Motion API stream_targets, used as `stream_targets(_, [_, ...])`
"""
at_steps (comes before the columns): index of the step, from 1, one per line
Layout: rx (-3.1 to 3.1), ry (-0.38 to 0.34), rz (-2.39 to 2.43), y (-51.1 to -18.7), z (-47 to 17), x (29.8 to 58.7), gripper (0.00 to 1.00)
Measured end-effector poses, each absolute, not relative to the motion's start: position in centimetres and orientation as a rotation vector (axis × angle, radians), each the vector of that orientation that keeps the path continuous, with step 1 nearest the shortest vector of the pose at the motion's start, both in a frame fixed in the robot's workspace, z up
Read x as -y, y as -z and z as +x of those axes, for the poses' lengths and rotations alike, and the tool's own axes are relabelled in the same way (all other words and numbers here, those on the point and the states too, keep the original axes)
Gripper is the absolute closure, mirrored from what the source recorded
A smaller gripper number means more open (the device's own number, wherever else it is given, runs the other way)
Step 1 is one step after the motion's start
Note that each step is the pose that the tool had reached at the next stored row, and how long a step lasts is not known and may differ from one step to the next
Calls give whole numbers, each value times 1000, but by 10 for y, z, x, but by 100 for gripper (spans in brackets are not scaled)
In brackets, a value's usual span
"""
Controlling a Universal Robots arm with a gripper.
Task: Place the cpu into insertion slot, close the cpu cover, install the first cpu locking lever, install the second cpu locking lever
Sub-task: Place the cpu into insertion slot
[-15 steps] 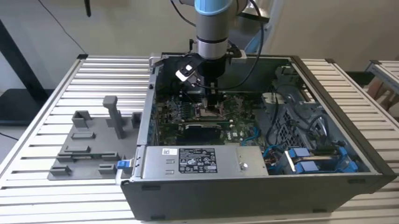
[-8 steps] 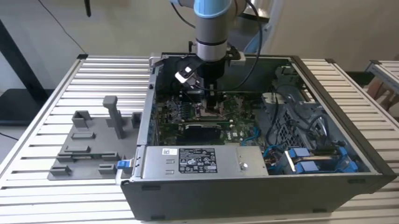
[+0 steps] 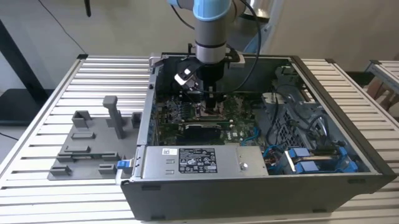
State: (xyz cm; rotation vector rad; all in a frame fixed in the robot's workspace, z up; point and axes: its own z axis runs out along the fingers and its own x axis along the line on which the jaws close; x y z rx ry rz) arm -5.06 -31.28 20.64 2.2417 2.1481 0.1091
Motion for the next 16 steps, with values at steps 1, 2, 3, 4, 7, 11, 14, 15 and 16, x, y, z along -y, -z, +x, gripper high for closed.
stream_targets(1, [-2147, -109, 2243, -206, -51, 313, 45])
stream_targets(2, [-2146, -109, 2243, -206, -51, 314, 45])
stream_targets(3, [-2146, -109, 2244, -206, -51, 315, 45])
stream_targets(4, [-2145, -109, 2244, -206, -51, 315, 45])
stream_targets(7, [-2144, -109, 2245, -205, -51, 317, 45])
stream_targets(11, [-2142, -109, 2247, -204, -51, 319, 45])
stream_targets(14, [-2142, -109, 2247, -204, -51, 320, 45])
stream_targets(15, [-2142, -109, 2247, -203, -51, 320, 45])
stream_targets(16, [-2142, -109, 2248, -203, -51, 321, 45])
